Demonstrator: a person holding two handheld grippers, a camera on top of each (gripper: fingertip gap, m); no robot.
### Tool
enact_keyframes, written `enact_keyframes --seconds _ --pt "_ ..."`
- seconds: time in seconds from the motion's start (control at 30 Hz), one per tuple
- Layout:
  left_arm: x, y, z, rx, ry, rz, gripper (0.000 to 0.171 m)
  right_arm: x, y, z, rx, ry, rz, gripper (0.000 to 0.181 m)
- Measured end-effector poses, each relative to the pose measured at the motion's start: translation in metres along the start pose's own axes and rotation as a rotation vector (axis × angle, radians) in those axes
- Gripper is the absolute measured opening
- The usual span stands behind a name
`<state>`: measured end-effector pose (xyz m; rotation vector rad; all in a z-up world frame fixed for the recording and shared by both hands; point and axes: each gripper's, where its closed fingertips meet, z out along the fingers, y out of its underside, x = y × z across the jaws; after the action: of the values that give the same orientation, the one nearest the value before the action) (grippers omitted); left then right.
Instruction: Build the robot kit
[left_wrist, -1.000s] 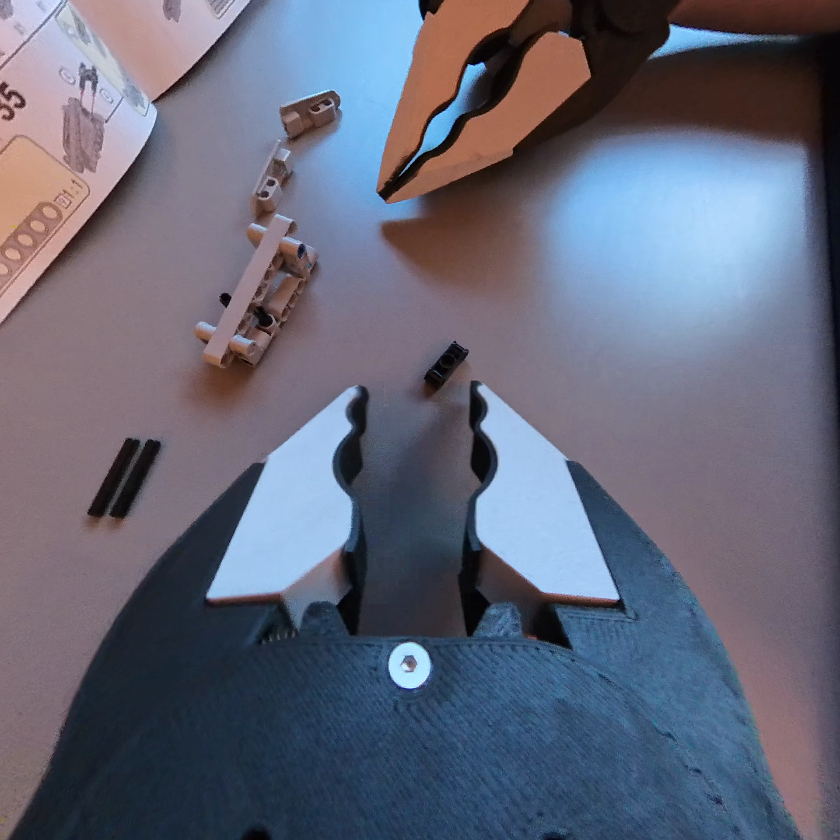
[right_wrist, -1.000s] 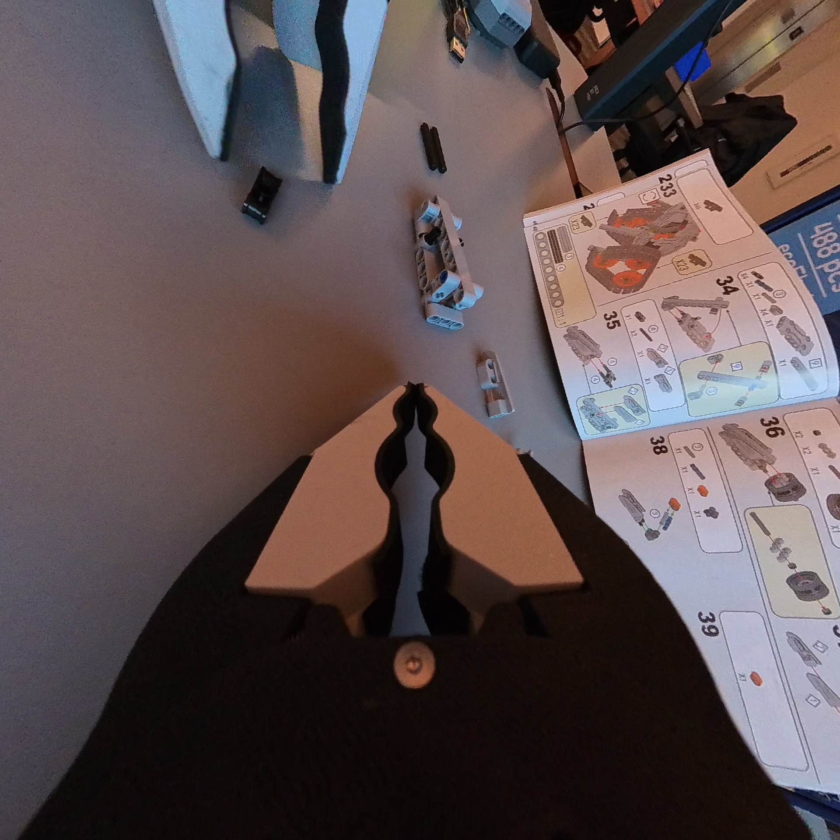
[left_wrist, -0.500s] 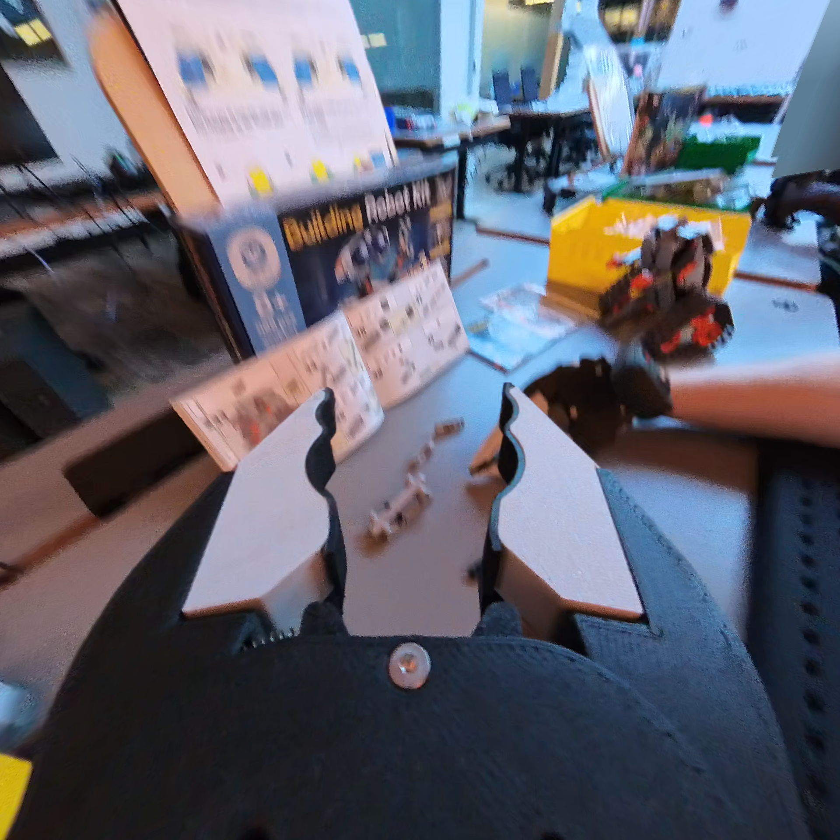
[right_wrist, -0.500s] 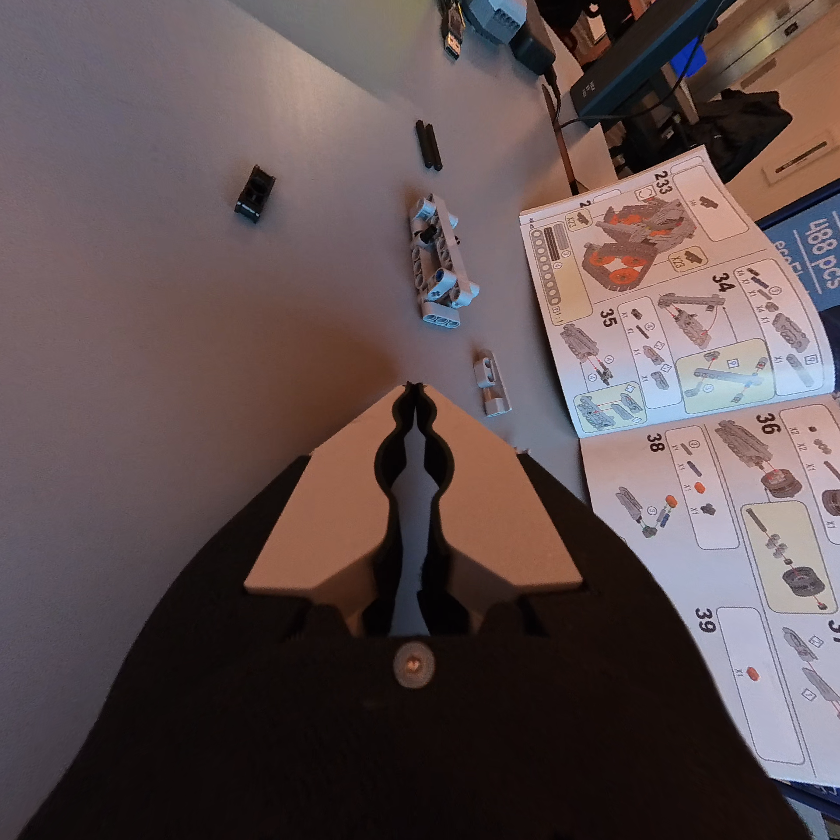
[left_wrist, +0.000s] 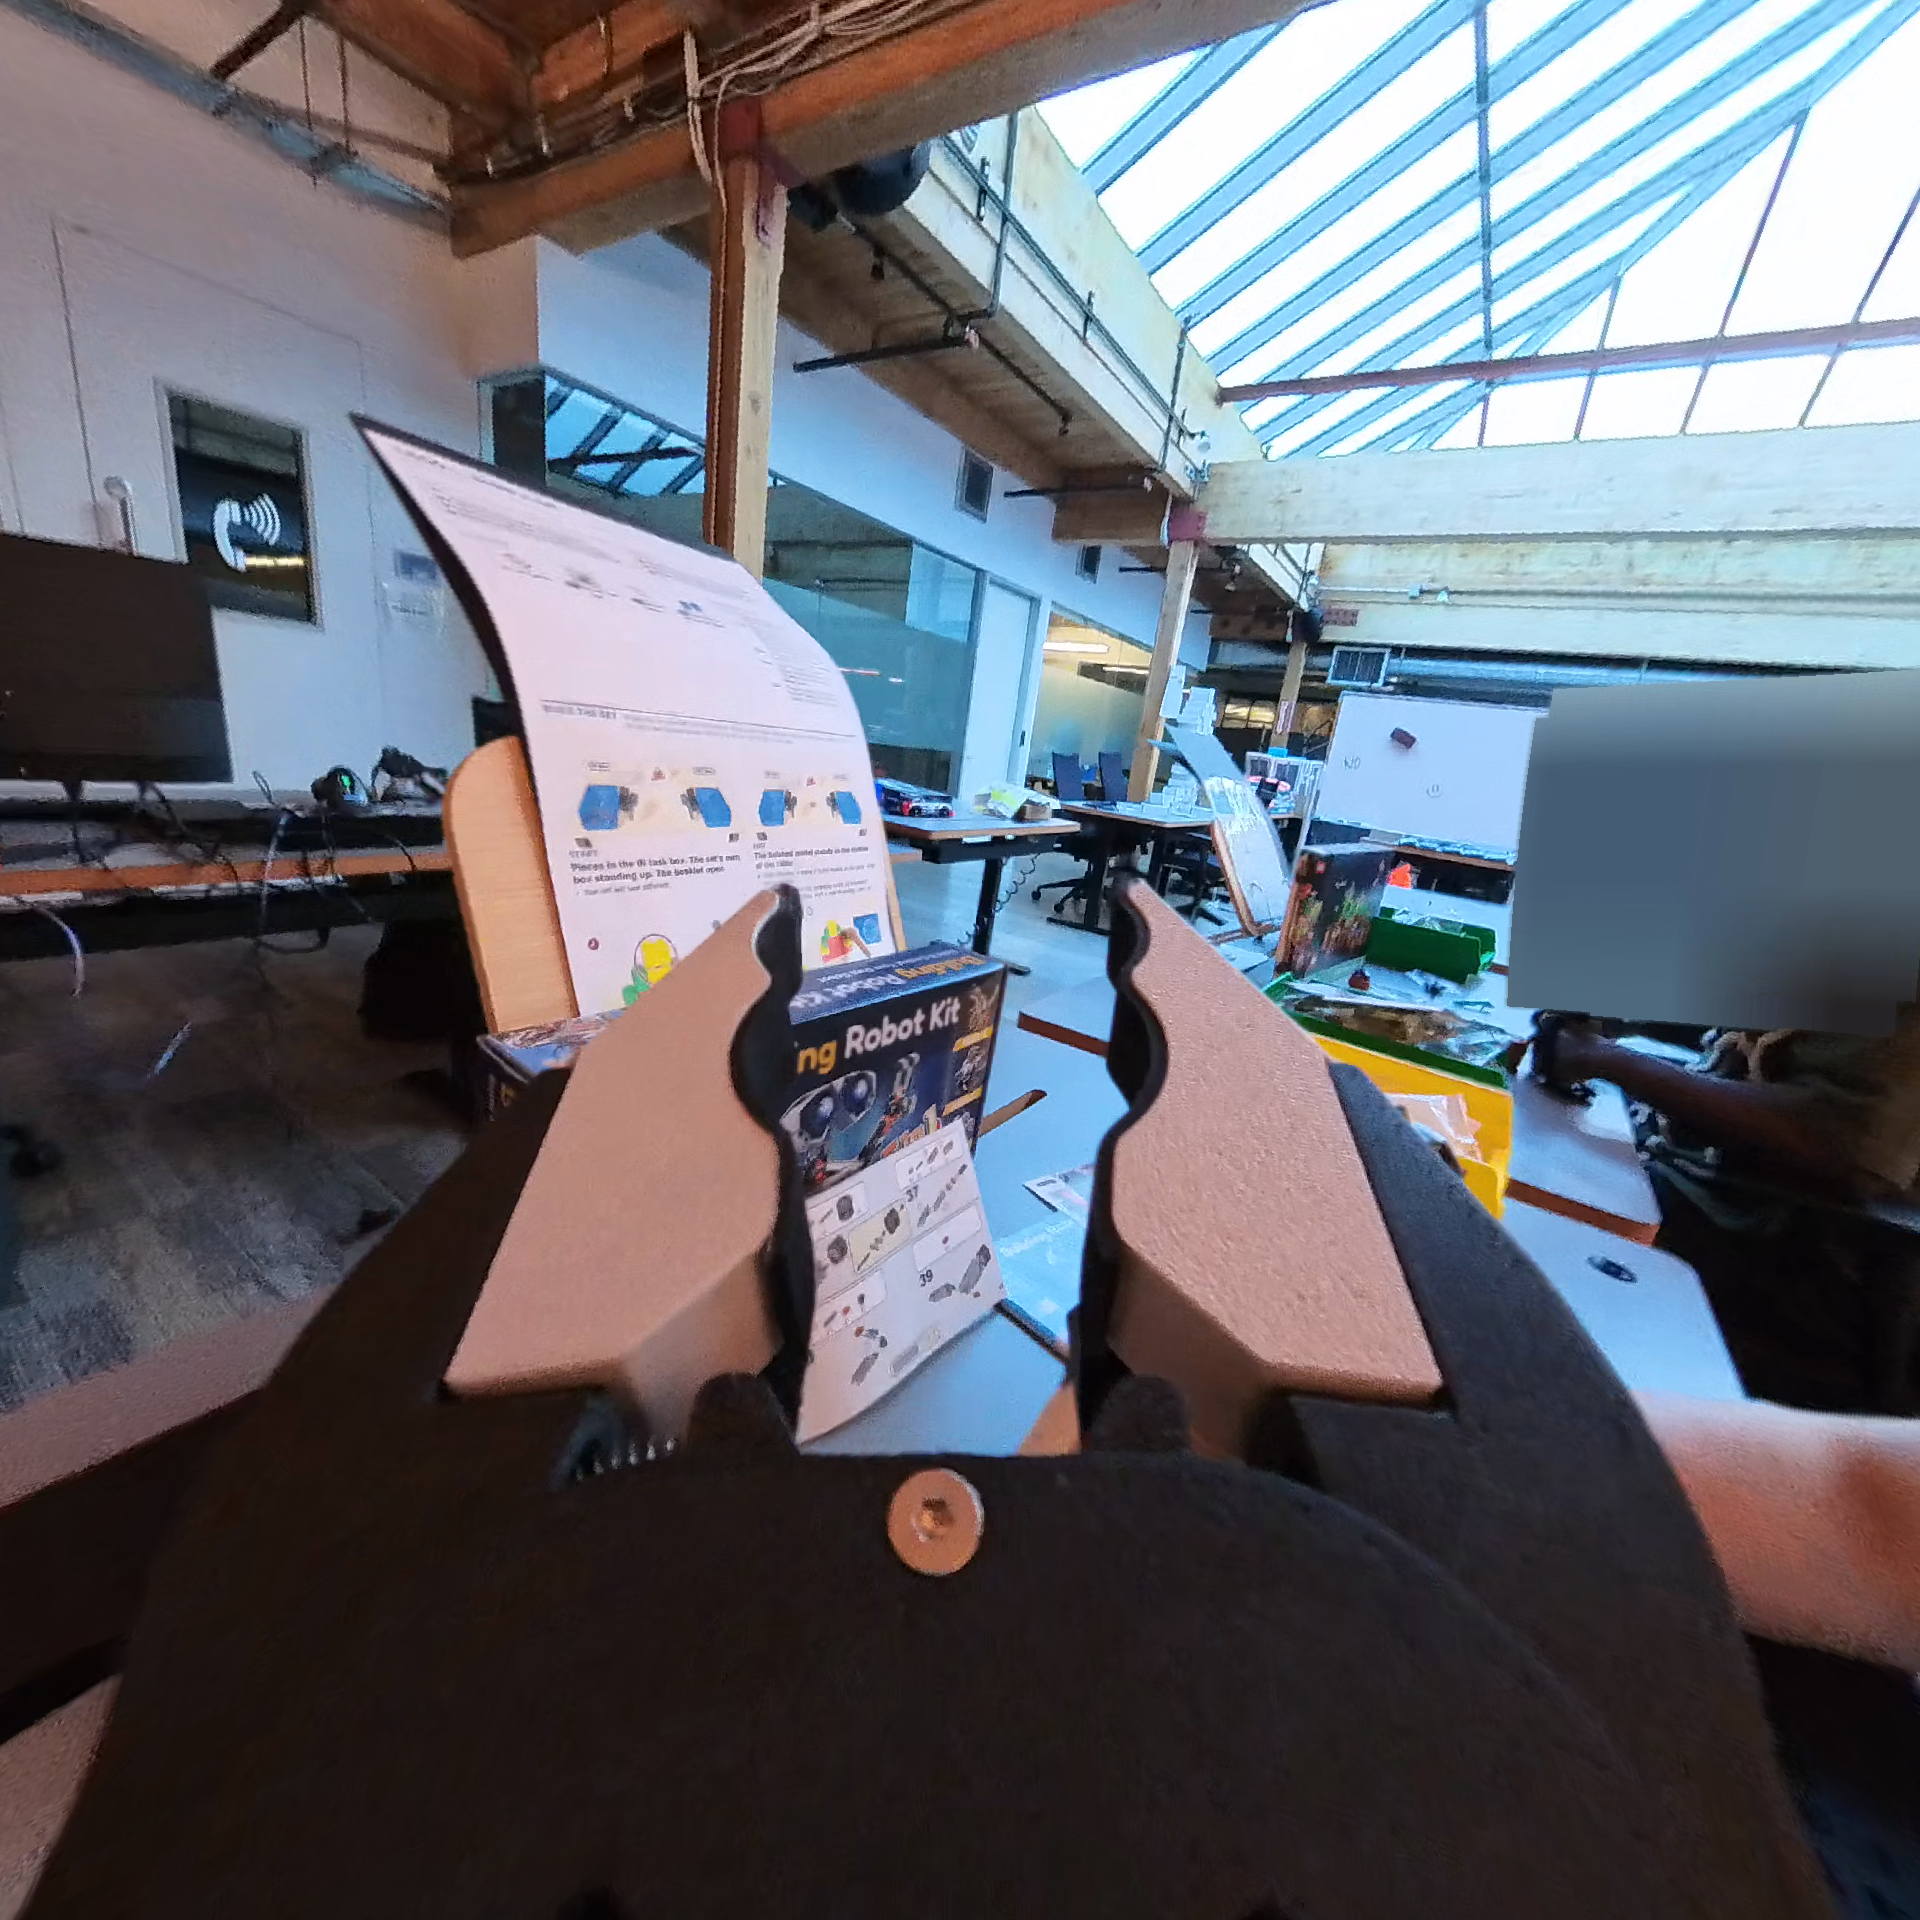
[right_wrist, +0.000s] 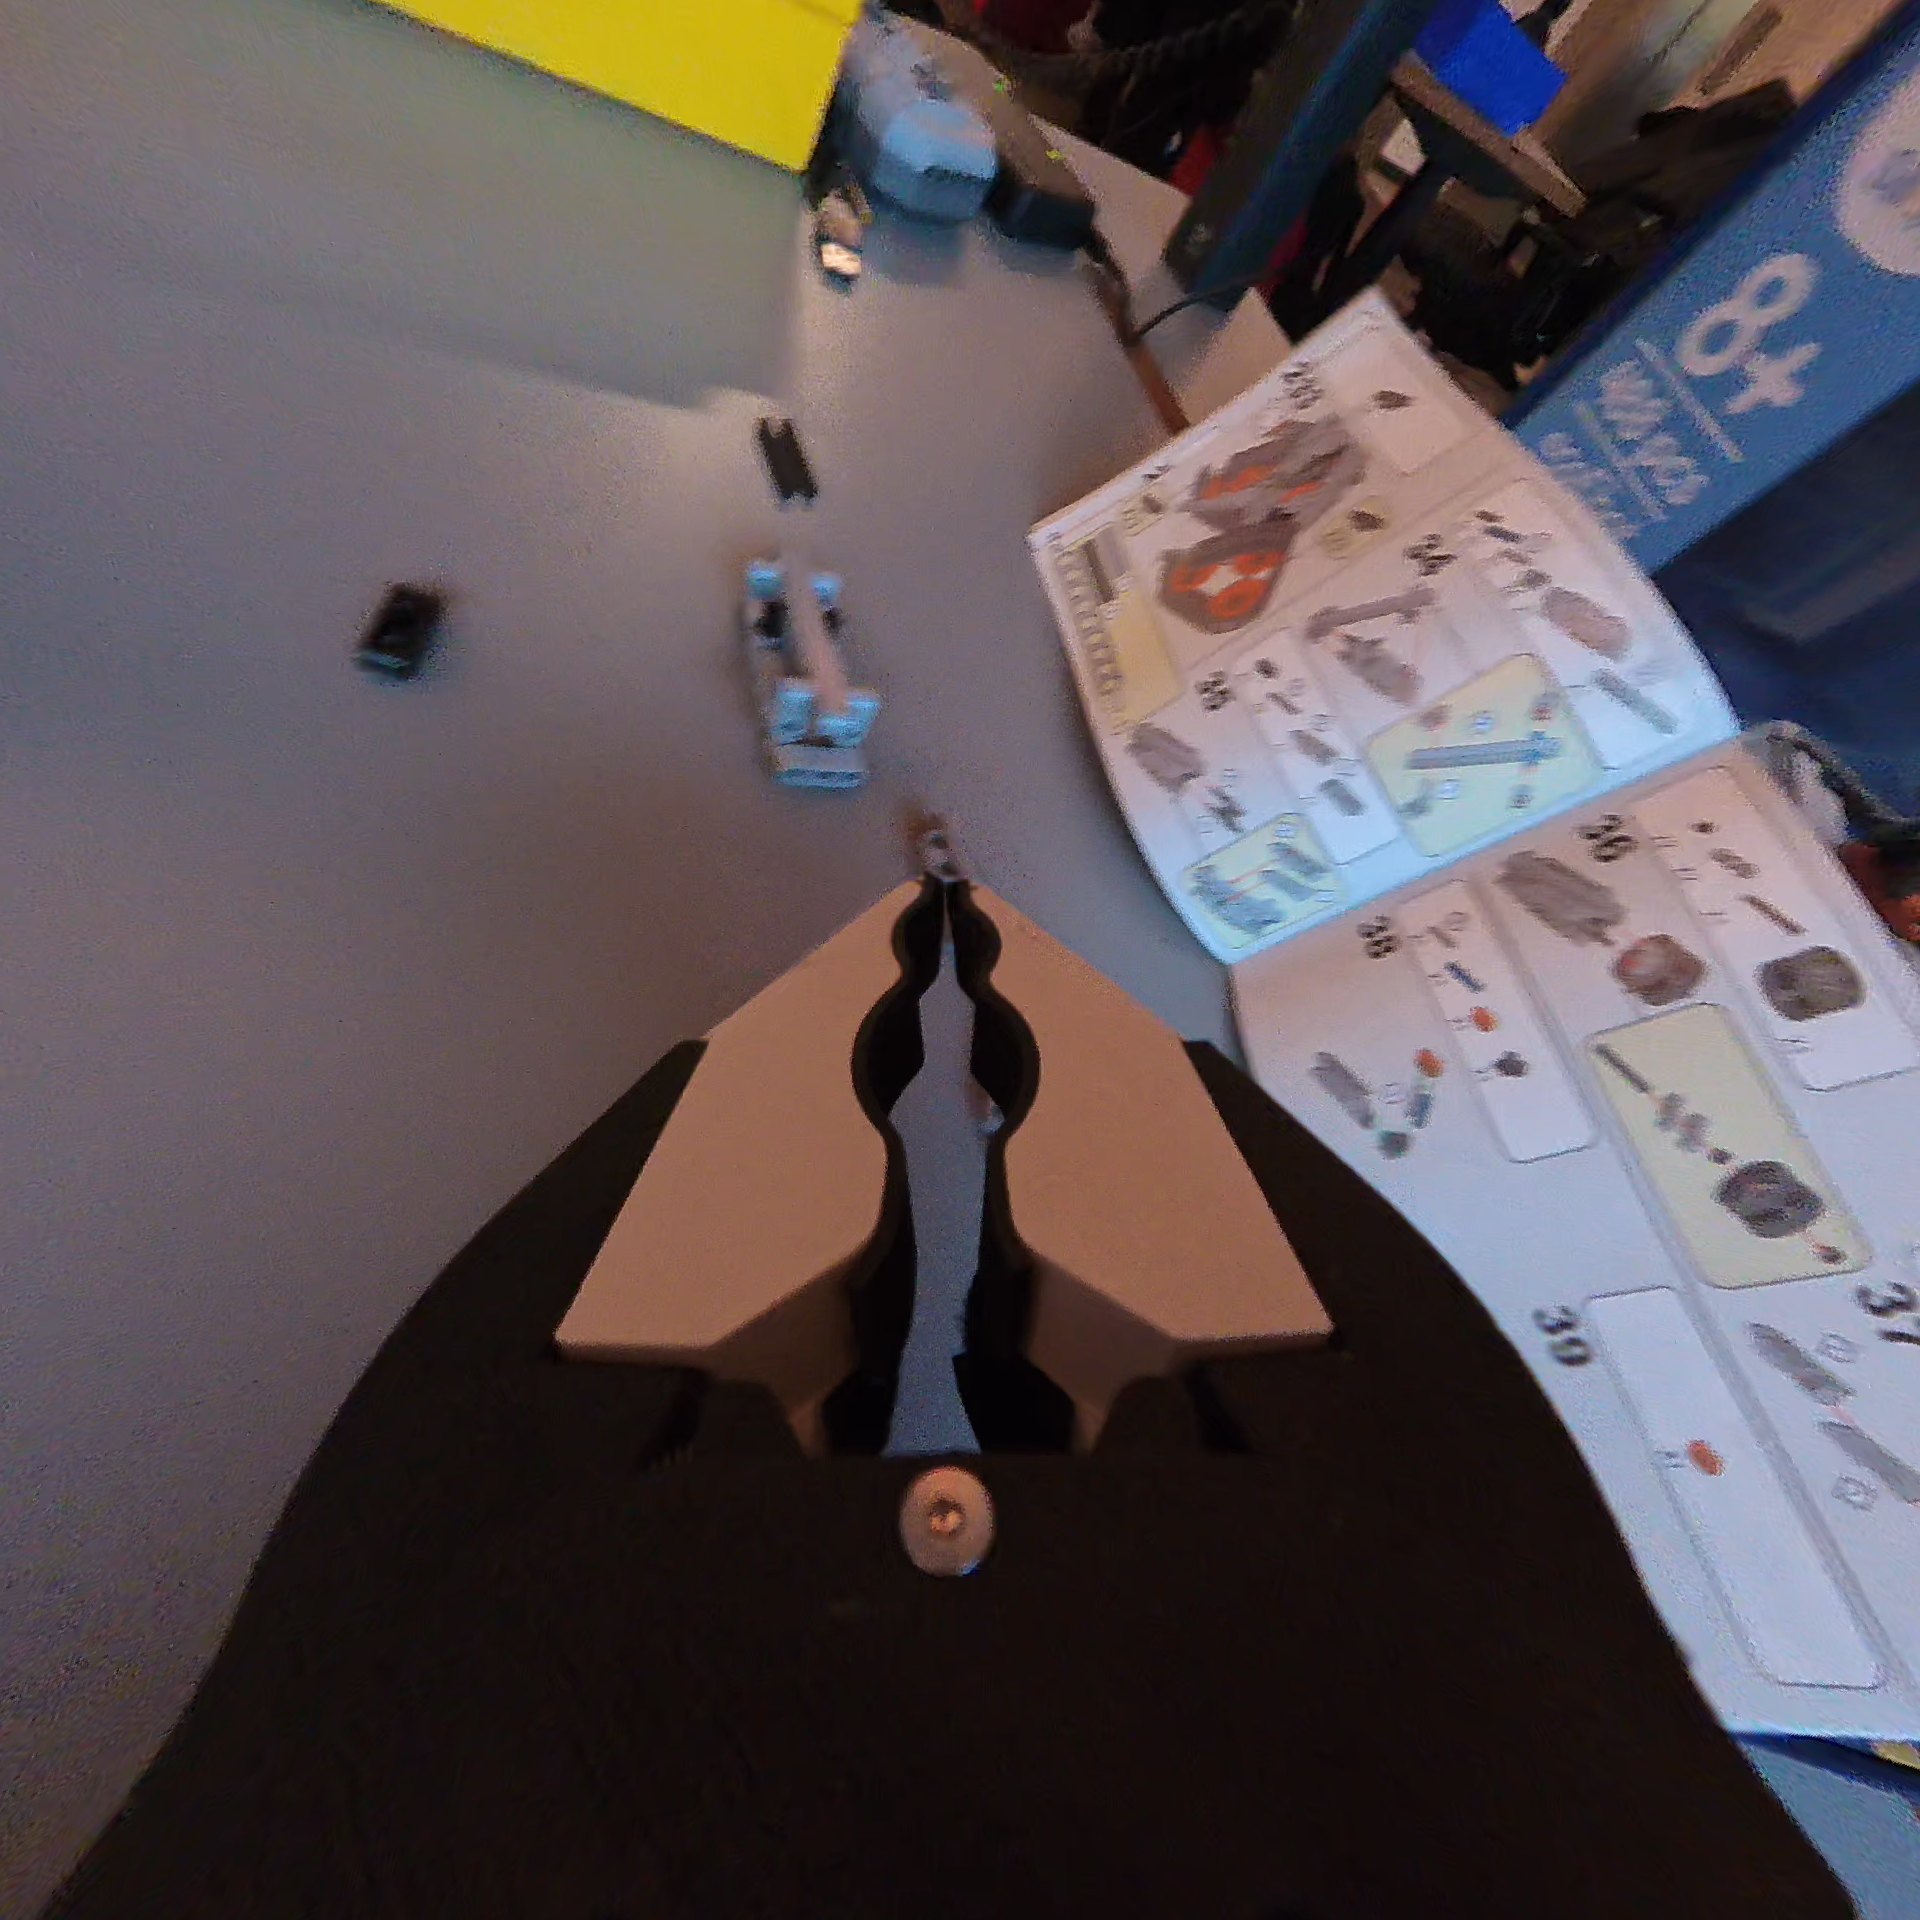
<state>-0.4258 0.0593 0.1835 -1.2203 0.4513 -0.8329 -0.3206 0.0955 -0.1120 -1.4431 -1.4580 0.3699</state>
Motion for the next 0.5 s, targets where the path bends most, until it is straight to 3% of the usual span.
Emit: enact_keyframes --seconds 0.17,0.37,0.5 --pt "-0.014 -0.026 -0.012 0.103 0.046 -0.054 0.054 0.057 0.021 0.028 -0.087 0.029 0.065 0.0" --pt "-0.051 -0.005 0.002 -0.053 -0.107 0.103 0.049 0.086 0.017 0.041 -0.107 -0.011 0.046 0.0" --pt "-0.05 -0.006 0.014 -0.03 -0.069 0.108 0.043 0.094 0.002 0.045 -0.112 -0.073 -0.041 0.0"
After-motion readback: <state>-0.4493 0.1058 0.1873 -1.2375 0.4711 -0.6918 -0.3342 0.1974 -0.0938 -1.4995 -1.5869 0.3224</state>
